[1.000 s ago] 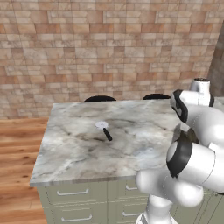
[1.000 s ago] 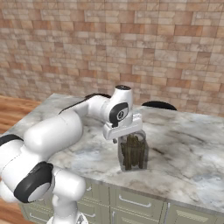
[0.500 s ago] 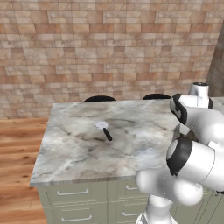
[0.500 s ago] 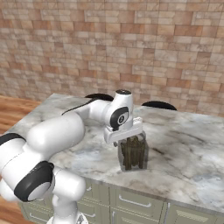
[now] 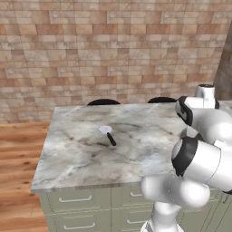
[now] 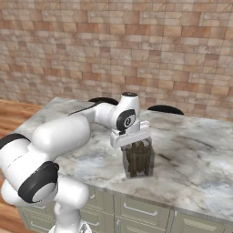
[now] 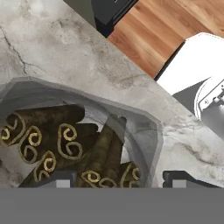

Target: Pick the jar and jar from the dining table and place them in the open cabinet. Close the cabinet after placing the objects.

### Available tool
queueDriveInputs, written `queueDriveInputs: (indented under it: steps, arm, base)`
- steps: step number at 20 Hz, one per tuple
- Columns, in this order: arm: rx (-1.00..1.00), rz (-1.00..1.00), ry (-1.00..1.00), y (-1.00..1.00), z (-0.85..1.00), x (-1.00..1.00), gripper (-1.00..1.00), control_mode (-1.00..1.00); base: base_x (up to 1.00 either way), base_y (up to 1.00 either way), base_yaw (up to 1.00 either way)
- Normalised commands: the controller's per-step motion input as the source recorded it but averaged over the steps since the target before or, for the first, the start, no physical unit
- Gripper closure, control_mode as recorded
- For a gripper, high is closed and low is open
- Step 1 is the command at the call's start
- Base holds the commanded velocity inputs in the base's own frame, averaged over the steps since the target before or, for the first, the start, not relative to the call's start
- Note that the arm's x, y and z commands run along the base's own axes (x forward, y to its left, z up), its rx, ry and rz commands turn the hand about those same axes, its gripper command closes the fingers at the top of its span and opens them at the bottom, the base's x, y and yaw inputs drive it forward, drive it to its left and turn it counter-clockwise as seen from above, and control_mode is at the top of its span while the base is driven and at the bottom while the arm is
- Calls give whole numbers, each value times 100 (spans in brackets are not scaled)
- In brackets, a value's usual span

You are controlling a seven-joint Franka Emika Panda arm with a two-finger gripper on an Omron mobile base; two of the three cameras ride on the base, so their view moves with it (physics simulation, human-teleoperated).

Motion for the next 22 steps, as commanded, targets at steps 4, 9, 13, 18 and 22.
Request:
queueDriveInputs:
  steps: [4, 9, 13, 18, 22]
  arm:
    - [0, 0, 6, 4, -34, 3, 100, -100]
    - [0, 1, 3, 0, -10, 0, 100, -100]
    - [0, 0, 0, 1, 13, -8, 100, -100]
    - [0, 0, 0, 0, 60, -21, 100, -100]
    - [-1, 0, -2, 1, 75, -20, 100, -100]
  base:
    - [0, 0, 0]
    - [0, 0, 0]
    - [0, 0, 0]
    - [0, 0, 0]
    - [0, 0, 0]
